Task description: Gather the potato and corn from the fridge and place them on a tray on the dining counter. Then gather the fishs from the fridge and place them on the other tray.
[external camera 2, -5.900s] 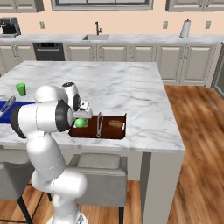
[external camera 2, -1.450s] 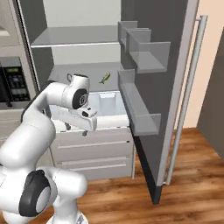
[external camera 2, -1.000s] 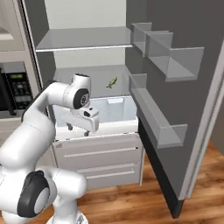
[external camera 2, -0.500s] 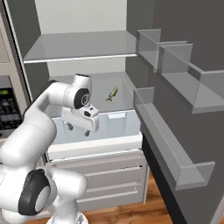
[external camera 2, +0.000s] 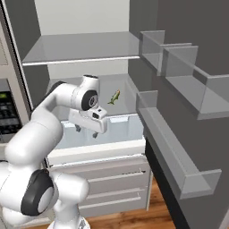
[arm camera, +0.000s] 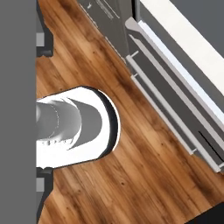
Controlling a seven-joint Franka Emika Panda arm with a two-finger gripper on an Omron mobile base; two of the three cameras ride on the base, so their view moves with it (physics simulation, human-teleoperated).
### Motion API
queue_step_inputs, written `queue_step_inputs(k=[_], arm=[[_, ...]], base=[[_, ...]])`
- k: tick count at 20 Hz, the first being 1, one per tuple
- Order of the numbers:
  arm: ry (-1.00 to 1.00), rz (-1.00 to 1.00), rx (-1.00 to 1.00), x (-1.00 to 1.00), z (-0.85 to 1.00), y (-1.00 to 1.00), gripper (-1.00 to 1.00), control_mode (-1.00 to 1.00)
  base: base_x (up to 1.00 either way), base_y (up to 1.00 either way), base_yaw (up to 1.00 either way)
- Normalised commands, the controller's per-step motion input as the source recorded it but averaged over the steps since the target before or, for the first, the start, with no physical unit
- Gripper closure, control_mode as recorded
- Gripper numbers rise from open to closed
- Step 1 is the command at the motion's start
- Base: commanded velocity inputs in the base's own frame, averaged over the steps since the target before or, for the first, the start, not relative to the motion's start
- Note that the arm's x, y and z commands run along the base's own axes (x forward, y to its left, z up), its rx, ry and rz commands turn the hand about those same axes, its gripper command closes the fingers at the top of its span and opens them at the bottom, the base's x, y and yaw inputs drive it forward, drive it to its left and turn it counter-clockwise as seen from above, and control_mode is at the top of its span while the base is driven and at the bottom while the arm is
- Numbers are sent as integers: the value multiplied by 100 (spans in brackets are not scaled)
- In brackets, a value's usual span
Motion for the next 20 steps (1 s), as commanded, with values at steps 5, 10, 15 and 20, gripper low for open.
queue_step_inputs(k=[5,10,15,20], arm=[[1,-4,0,1,-5,23,-100,100],[0,0,0,0,0,0,-100,100],[0,0,0,0,0,0,-100,100],[0,0,0,0,0,0,-100,100]], base=[[0,-13,-4],[43,-12,-1],[42,-16,-1],[6,-40,0]])
